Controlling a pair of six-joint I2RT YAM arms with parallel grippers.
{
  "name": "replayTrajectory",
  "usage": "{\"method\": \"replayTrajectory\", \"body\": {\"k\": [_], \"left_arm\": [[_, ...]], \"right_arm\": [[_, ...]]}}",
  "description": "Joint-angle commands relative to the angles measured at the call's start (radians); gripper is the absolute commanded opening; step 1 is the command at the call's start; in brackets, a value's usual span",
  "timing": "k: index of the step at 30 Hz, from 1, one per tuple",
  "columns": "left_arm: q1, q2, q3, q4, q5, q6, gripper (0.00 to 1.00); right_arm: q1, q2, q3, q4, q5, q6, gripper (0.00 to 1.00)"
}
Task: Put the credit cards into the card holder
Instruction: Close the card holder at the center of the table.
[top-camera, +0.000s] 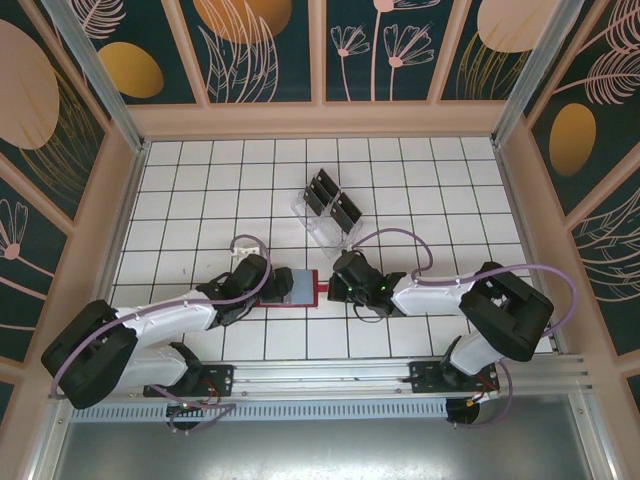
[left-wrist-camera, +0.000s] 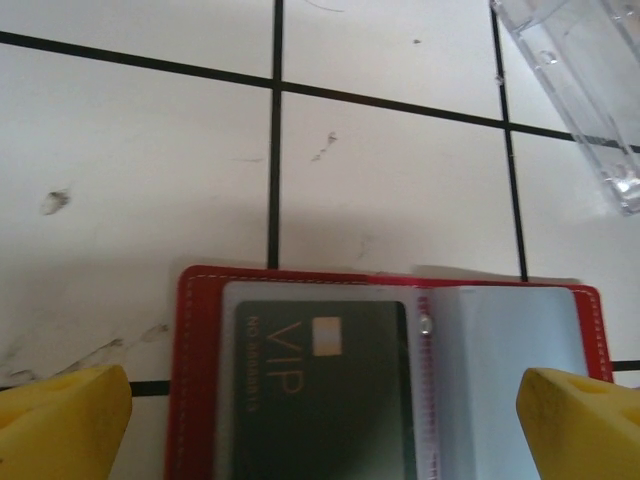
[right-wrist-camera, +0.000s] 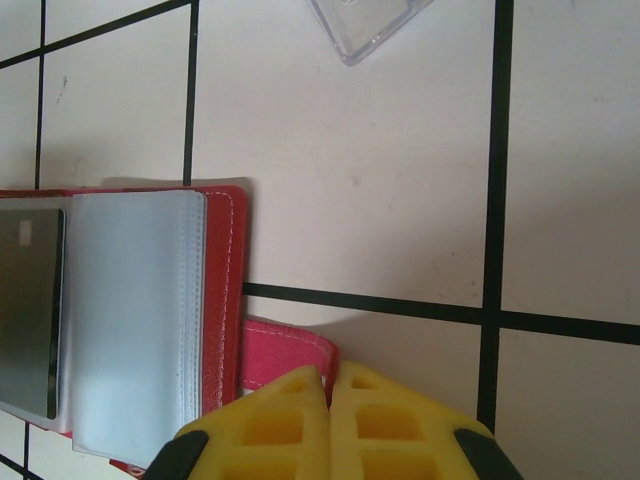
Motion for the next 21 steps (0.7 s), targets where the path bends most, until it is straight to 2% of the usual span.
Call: {"method": "replayTrajectory", "body": {"k": [1,11,21], "left_arm": [[0.003,0.021,-0.015,0.059,0.025,0.017,0.99],[0.003,0.034,-0.039,0.064,-0.001,-0.002,0.98],[0.003,0.042,-0.05,0.178,0.114,0.049,0.99]], "right_arm": [[-0.005,-0.018,-0.013,-0.001,0.024,0.001,0.0],[-0.005,-0.011,-0.016,0.012,0.018,0.002,0.0],[-0.005,0.013,-0.016,0.029,0.009,0.004,0.0]]}}
